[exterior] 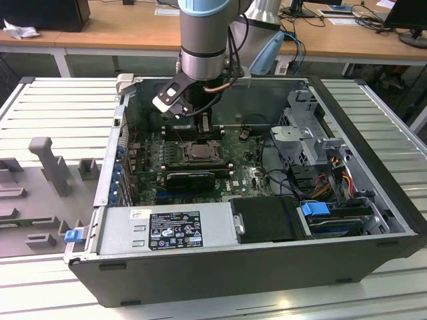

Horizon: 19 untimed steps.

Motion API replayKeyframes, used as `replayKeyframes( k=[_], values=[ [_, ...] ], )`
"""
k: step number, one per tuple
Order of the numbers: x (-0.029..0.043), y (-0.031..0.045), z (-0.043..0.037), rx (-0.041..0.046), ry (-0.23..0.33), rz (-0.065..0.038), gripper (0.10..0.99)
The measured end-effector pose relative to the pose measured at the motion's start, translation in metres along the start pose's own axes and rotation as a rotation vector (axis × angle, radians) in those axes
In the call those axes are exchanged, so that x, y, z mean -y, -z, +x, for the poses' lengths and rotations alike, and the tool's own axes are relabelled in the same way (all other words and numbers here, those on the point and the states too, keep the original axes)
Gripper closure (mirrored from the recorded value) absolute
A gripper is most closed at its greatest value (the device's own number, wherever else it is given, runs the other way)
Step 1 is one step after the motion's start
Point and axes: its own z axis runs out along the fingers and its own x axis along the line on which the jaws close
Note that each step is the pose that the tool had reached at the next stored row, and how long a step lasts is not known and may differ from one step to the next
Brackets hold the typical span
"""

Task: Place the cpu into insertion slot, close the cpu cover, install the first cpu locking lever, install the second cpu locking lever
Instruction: 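Install the first cpu locking lever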

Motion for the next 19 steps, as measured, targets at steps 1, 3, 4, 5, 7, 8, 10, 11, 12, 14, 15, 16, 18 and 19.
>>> replayKeyframes(
  k=[1, 3, 4, 5, 7, 8, 10, 11, 12, 14, 15, 16, 18, 19],
  values=[
    [0.0004, 0.0000, 0.0000, -0.0003, 0.000, 0.000, 0.980],
    [0.0007, 0.0001, 0.0000, -0.0005, 0.000, 0.000, 0.980],
    [0.0008, 0.0015, 0.0001, -0.0003, 0.000, 0.000, 0.980],
    [0.0007, 0.0037, 0.0002, -0.0004, 0.000, 0.000, 0.980],
    [0.0006, 0.0048, 0.0002, -0.0007, 0.000, 0.000, 0.980],
    [0.0006, 0.0049, 0.0002, -0.0006, 0.000, 0.000, 0.980],
    [0.0006, 0.0052, 0.0002, -0.0005, 0.000, 0.000, 0.980],
    [0.0006, 0.0052, 0.0002, -0.0005, 0.000, 0.000, 0.980],
    [0.0006, 0.0055, 0.0002, -0.0005, 0.000, 0.000, 0.980],
    [0.0006, 0.0069, 0.0003, -0.0005, 0.000, 0.000, 0.980],
    [0.0006, 0.0074, 0.0003, -0.0004, 0.000, 0.000, 0.980],
    [0.0006, 0.0081, 0.0003, -0.0004, 0.000, 0.000, 0.980],
    [0.0005, 0.0086, 0.0004, -0.0008, 0.000, 0.000, 0.980],
    [0.0005, 0.0088, 0.0003, -0.0007, 0.000, 0.000, 0.980]
  ],
)
